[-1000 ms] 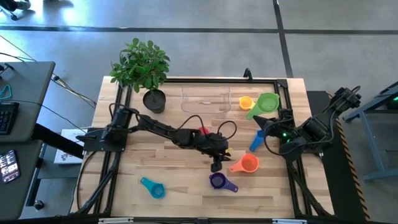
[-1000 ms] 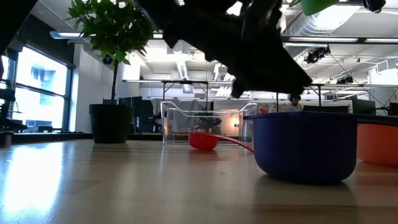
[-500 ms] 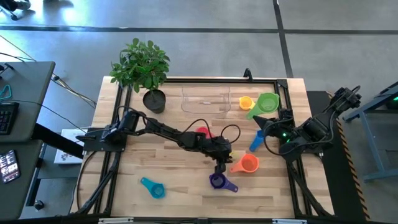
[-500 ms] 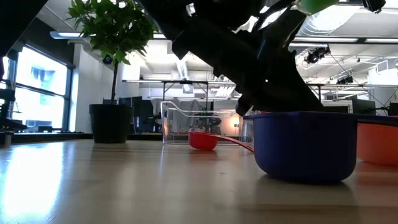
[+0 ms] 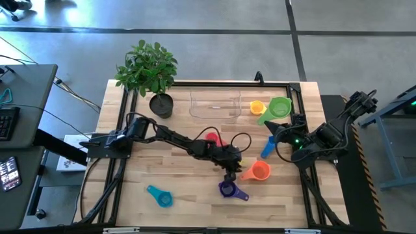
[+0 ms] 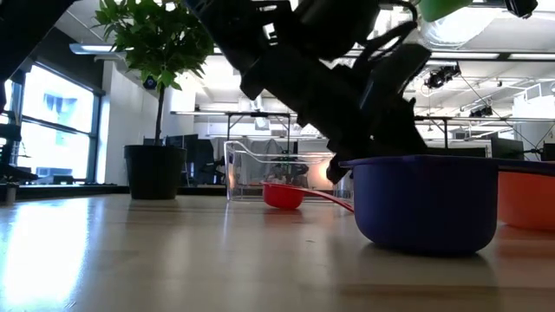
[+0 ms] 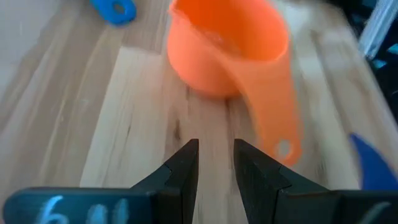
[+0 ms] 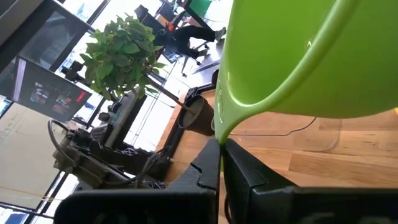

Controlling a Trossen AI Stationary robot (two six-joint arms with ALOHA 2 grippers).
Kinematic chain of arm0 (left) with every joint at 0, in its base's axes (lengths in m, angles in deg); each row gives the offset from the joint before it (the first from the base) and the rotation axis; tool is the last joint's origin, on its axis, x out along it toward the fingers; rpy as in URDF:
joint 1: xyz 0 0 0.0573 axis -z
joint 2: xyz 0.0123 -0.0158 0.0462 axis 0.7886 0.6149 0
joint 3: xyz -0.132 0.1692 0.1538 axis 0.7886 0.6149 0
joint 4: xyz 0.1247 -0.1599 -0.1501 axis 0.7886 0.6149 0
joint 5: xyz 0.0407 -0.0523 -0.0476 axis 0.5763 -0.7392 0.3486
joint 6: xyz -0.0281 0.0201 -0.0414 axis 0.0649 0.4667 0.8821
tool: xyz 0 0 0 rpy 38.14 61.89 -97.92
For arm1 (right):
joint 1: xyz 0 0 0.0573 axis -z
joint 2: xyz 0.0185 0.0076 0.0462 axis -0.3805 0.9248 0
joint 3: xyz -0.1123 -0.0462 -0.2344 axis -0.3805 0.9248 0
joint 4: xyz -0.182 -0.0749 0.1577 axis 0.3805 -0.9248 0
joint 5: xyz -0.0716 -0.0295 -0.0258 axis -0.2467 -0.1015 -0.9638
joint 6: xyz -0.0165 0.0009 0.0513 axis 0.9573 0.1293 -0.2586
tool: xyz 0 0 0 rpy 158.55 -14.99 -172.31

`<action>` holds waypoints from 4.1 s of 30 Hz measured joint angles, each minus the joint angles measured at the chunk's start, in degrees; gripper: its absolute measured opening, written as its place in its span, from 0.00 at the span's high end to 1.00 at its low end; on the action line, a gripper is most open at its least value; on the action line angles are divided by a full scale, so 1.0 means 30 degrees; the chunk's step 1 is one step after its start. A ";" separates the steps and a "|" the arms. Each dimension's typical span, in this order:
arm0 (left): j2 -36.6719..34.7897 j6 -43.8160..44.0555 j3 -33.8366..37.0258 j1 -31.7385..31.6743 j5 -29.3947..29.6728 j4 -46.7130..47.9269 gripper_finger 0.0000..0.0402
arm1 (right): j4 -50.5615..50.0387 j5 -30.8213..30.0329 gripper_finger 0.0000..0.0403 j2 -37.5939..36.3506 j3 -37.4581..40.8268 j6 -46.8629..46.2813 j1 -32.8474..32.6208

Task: Nest measuring cups in basket
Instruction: Stack the green measuring cup on top of the orange measuring cup

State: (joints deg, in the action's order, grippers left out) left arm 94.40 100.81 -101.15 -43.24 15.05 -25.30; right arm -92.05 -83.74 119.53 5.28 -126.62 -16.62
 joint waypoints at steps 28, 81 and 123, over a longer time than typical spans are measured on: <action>0.1158 0.1711 0.0023 0.0668 -0.0704 -0.3812 0.78 | 0.0022 0.0000 1.00 0.0000 0.0007 -0.0058 0.0000; -0.0050 0.0363 -0.1186 0.0505 -0.1359 -0.2499 0.78 | 0.1279 0.0000 1.00 0.0020 0.0007 0.0463 -0.0089; -1.2133 -0.7521 -0.1186 -0.0940 0.0393 0.9238 0.78 | 0.6993 -0.1947 1.00 1.1164 0.0453 -0.9293 -0.7184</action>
State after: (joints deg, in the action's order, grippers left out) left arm 58.00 78.24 -104.71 -46.06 16.23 2.41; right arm -71.07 -89.58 153.03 6.64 -154.50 -38.17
